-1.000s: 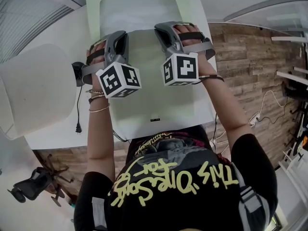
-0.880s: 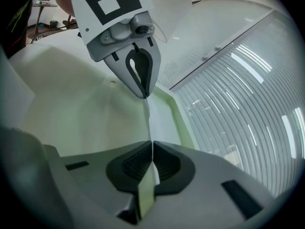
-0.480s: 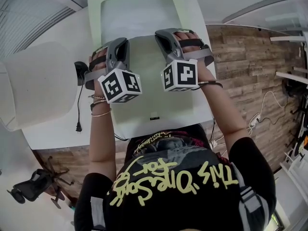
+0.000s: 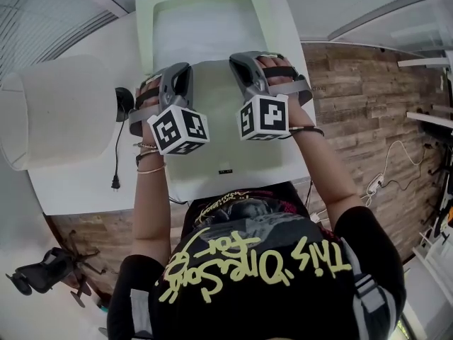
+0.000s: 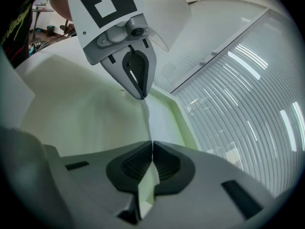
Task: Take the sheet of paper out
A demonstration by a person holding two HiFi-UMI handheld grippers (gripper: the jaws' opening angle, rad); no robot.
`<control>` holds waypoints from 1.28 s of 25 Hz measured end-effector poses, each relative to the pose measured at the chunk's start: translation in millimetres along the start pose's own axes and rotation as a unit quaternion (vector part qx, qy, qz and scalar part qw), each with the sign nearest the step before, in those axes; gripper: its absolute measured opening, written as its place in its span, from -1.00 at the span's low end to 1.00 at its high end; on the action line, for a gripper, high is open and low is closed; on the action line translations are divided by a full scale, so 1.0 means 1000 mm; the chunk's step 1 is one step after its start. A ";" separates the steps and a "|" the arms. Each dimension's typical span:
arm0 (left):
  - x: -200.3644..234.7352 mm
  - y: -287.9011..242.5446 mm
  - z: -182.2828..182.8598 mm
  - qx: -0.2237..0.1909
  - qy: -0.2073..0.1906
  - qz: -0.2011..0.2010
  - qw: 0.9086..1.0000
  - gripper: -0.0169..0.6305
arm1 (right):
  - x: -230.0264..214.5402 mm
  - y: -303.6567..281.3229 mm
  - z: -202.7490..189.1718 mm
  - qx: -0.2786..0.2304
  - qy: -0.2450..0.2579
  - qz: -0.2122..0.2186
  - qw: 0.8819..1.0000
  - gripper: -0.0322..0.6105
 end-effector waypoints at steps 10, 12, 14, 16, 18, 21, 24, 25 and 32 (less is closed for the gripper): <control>-0.020 0.016 -0.002 0.011 0.017 -0.003 1.000 -0.92 | 0.018 0.015 0.001 -0.013 -0.014 0.013 1.000 -0.87; -0.025 0.021 -0.003 0.013 0.023 -0.003 1.000 -0.92 | 0.023 0.019 0.002 -0.017 -0.016 0.016 1.000 -0.87; -0.030 0.025 -0.003 0.014 0.031 -0.002 0.999 -0.92 | 0.028 0.024 0.002 -0.020 -0.018 0.019 0.999 -0.87; -0.035 0.028 0.000 0.014 0.035 0.000 0.999 -0.92 | 0.032 0.029 0.001 -0.022 -0.018 0.022 0.999 -0.87; -0.038 0.032 0.003 0.016 0.034 0.003 0.999 -0.92 | 0.035 0.035 -0.001 -0.024 -0.017 0.023 0.999 -0.87; -0.046 0.039 0.007 0.018 0.040 0.007 0.999 -0.92 | 0.040 0.043 -0.004 -0.027 -0.019 0.026 0.999 -0.87; -0.053 0.047 0.009 0.022 0.046 0.011 0.999 -0.92 | 0.045 0.052 -0.004 -0.031 -0.015 0.029 0.999 -0.87; -0.056 0.049 0.010 0.023 0.049 0.012 0.998 -0.92 | 0.046 0.054 -0.004 -0.032 -0.014 0.029 0.999 -0.87; -0.069 0.063 0.013 0.026 0.059 0.019 0.998 -0.92 | 0.055 0.068 -0.003 -0.038 -0.014 0.027 0.999 -0.87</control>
Point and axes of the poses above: the fingertips, and each gripper's own axes: y backward along the fingers, x to its left, z out of its top, the point moved 1 cm from there along y, backward along the fingers, and after that the axes turned 2 degrees about -x, right-handed, at the moved point
